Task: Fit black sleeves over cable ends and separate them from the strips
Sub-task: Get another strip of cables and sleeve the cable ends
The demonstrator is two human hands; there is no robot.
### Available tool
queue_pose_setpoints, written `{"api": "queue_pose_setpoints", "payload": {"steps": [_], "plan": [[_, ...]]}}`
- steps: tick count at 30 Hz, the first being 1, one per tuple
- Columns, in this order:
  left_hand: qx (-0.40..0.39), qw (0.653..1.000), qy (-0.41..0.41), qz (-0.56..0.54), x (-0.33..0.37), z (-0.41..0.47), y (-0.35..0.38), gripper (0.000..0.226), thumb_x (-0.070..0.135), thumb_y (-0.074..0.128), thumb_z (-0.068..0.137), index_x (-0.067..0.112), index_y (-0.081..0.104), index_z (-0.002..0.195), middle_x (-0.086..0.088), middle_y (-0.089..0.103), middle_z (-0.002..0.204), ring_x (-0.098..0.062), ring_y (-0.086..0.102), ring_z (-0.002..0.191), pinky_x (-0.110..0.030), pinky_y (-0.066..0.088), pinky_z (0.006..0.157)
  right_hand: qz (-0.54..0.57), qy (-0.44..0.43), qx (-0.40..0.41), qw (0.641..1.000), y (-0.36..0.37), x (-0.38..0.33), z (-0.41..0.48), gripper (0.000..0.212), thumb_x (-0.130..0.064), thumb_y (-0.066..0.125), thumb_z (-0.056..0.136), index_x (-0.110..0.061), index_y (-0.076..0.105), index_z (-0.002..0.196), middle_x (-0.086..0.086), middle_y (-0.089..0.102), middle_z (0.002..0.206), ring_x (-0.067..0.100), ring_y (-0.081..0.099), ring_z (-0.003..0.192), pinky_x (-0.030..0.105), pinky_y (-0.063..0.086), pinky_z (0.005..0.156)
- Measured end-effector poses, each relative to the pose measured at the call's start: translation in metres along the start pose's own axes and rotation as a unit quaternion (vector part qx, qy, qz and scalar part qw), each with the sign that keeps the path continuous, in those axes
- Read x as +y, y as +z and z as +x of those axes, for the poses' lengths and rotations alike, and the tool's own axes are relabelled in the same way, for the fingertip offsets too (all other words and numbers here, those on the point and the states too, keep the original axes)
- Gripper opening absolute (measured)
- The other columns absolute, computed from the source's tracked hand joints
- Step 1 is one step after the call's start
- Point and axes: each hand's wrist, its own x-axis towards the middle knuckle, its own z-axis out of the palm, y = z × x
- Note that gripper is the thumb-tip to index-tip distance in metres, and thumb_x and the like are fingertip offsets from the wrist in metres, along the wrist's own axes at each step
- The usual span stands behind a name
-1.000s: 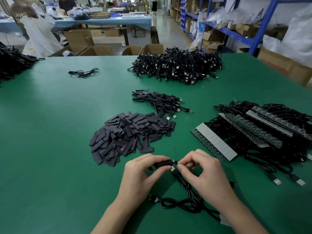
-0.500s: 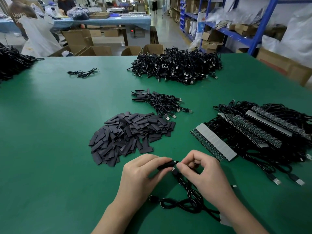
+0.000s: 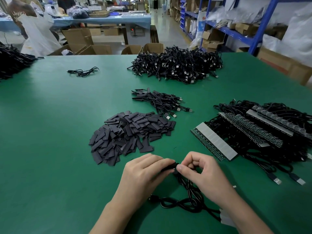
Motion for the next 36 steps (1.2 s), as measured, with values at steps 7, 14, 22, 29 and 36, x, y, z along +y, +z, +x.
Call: {"api": "queue_pose_setpoints", "payload": {"steps": [7,14,22,29,36], "plan": [[-0.016,0.988,-0.118,-0.101,0.003,0.001,-0.004,0.022,0.038,0.075,0.092,0.019,0.080,0.103,0.014,0.073,0.095,-0.005,0.070,0.085,-0.030,0.058,0.073,-0.049,0.003,0.011,0.999,-0.002,-0.002,-0.001,0.007,-0.030,0.077,0.089,-0.034,0.072,0.087,-0.005,0.072,0.078,0.009,0.068,0.078,0.029,0.054,0.078],[0.041,0.980,-0.171,-0.090,0.008,0.002,-0.002,0.032,0.036,0.083,0.085,0.018,0.078,0.111,0.014,0.071,0.095,-0.002,0.067,0.084,-0.014,0.051,0.078,-0.037,0.012,-0.014,0.999,-0.001,-0.002,-0.001,0.013,-0.031,0.070,0.096,-0.032,0.074,0.083,-0.003,0.071,0.067,0.004,0.064,0.070,0.022,0.047,0.074],[0.121,0.958,-0.239,-0.099,0.011,0.000,0.002,0.019,0.022,0.084,0.080,0.020,0.081,0.098,0.017,0.075,0.088,-0.005,0.071,0.077,-0.015,0.053,0.074,0.060,0.016,-0.005,0.998,0.004,-0.002,0.001,0.020,-0.027,0.065,0.097,-0.020,0.074,0.081,0.003,0.071,0.065,0.005,0.072,0.080,0.012,0.048,0.080],[0.073,0.928,-0.296,-0.215,0.015,0.002,0.006,0.036,0.028,0.073,0.086,0.041,0.073,0.120,0.018,0.074,0.107,-0.011,0.070,0.095,-0.013,0.049,0.076,0.097,0.015,0.037,0.994,0.010,-0.002,0.001,0.026,-0.012,0.063,0.101,-0.012,0.070,0.076,0.007,0.070,0.063,0.010,0.075,0.095,0.010,0.047,0.083],[0.038,0.922,-0.300,-0.242,0.017,0.004,0.004,0.042,0.022,0.072,0.092,0.046,0.068,0.126,0.017,0.074,0.108,-0.011,0.069,0.098,-0.013,0.047,0.077,0.094,0.008,0.037,0.995,0.012,-0.004,0.000,0.028,-0.013,0.061,0.102,-0.015,0.067,0.075,0.006,0.070,0.064,0.008,0.074,0.097,0.011,0.047,0.084]]}}
